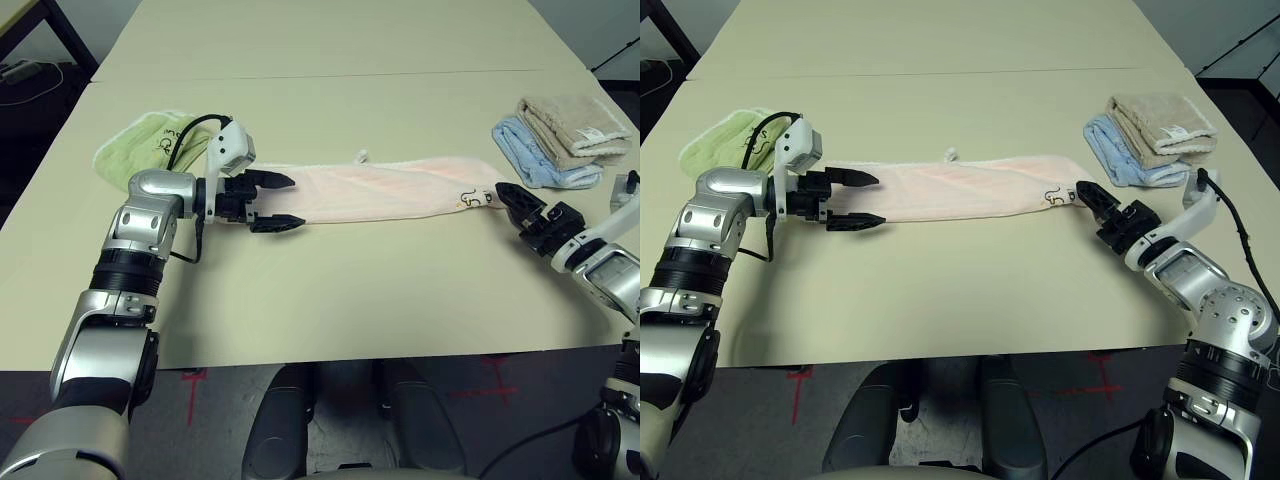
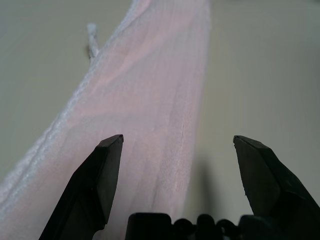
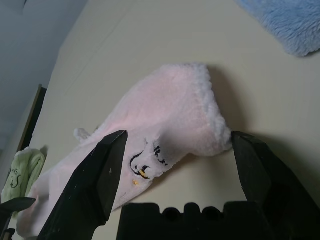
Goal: Fold the towel and set it aside.
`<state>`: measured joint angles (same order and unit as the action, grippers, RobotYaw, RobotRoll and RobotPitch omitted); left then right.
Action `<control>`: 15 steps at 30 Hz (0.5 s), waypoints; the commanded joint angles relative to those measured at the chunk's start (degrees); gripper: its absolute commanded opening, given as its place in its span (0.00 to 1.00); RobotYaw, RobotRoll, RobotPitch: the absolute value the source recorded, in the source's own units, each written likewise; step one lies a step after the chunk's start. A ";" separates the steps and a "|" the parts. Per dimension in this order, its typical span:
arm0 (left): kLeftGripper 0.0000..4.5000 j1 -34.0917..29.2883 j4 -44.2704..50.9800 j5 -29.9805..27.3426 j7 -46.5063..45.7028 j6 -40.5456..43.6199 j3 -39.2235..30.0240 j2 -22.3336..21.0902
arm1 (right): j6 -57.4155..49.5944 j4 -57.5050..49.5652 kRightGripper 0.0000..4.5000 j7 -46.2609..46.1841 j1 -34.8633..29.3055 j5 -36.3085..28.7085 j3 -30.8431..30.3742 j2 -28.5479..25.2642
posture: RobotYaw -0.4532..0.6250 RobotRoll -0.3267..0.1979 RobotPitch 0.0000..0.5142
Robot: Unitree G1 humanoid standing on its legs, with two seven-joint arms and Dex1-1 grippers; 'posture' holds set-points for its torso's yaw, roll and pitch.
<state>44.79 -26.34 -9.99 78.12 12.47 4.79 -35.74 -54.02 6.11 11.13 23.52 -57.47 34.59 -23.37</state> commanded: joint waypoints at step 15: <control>0.99 -0.86 1.45 -0.42 -0.31 0.33 0.58 -0.54 | -6.13 -6.54 1.00 -5.58 -2.84 -4.61 2.71 -1.40 | 0.40 0.62 0.44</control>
<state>44.71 -25.62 -10.06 77.55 12.79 4.83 -36.13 -58.38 2.11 6.79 22.00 -59.61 35.12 -23.98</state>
